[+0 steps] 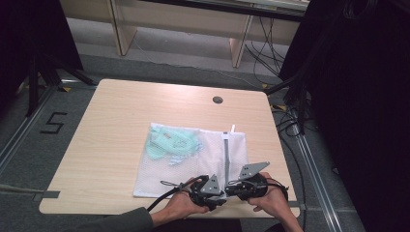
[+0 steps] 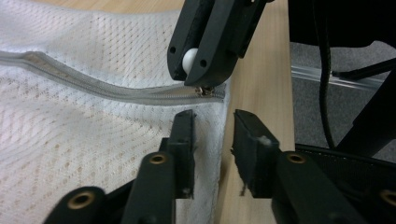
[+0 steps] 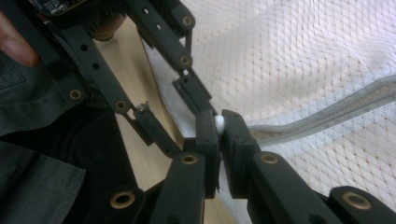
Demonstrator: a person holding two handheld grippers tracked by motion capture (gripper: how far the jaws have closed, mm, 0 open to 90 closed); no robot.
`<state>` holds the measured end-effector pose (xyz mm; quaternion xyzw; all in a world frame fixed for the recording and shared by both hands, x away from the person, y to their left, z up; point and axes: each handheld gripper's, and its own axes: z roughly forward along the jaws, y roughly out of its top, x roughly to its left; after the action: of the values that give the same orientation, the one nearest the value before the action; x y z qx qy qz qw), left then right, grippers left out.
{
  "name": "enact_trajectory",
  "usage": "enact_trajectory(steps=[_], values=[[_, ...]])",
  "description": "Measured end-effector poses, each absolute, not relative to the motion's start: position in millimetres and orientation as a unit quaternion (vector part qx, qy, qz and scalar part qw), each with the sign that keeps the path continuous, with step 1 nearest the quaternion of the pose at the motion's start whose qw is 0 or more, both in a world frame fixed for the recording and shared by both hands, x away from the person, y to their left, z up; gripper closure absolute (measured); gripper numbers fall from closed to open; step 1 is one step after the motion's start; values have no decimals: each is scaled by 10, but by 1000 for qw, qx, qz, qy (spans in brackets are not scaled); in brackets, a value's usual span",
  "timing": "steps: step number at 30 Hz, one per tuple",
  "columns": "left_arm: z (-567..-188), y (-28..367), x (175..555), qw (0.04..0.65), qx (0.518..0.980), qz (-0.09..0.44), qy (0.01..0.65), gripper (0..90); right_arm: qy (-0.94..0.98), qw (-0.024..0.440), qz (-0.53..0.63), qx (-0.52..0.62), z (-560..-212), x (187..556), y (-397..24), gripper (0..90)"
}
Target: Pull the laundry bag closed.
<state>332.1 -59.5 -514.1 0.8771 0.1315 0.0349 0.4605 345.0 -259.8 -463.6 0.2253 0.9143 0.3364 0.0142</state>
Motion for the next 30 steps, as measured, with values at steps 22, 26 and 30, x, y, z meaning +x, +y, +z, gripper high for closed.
enact_trajectory(steps=[22,26,30], values=[[-5156,-588,3321,444,890,43,97,880,923,9,319,214,-4723,3505,-2614,866],[-5150,-571,3333,446,888,29,106,882,923,5,323,211,-4742,3537,-2618,866],[-5148,-571,3329,444,890,25,104,882,923,13,322,209,-4760,3563,-2620,866]])
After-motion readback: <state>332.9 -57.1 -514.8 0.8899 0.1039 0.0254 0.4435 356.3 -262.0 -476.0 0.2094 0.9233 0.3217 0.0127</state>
